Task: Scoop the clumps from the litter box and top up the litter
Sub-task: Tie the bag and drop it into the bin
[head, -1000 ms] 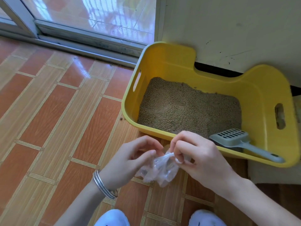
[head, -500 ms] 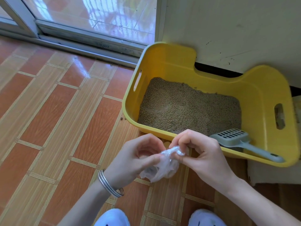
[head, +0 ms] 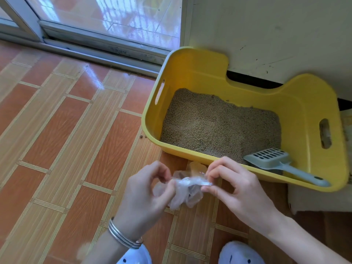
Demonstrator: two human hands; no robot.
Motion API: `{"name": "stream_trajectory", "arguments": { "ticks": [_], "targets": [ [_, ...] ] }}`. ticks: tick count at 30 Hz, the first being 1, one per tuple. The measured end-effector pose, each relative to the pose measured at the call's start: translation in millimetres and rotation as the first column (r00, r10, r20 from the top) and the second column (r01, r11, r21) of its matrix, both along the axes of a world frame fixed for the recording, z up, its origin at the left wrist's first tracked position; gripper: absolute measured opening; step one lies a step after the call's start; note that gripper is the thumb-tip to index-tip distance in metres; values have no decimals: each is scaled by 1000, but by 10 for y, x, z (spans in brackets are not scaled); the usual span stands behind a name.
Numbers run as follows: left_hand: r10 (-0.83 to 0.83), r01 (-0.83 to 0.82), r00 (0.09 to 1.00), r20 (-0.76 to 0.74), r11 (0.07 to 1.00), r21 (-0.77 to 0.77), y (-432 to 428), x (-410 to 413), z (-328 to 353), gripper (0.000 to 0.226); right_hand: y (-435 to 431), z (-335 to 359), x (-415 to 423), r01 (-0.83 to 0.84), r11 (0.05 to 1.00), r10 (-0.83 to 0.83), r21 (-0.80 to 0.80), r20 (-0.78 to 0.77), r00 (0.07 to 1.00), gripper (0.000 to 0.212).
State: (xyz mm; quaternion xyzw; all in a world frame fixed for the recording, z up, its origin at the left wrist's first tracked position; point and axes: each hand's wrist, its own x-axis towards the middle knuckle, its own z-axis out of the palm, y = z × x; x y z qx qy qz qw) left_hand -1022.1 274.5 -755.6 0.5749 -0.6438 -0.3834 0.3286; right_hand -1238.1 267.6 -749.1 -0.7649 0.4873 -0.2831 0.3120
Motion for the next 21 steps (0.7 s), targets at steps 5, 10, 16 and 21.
{"name": "stream_trajectory", "arguments": {
  "ticks": [5,10,16,21],
  "targets": [
    [58,-39,946,319,997,-66,58,257,-186,19,201,-229,-217,33,995,-22,96,-121,992,15],
    [96,-116,909,406,993,24,72,403,-524,25,269,-543,-475,134,944,-76,302,-194,978,21],
    [65,-91,896,440,995,36,47,396,-599,22,297,-637,-506,198,922,-123,333,-232,965,29],
    [19,22,919,394,995,-98,-28,503,-252,21,305,-230,-356,100,984,-83,151,-116,990,16]
  ]
}}
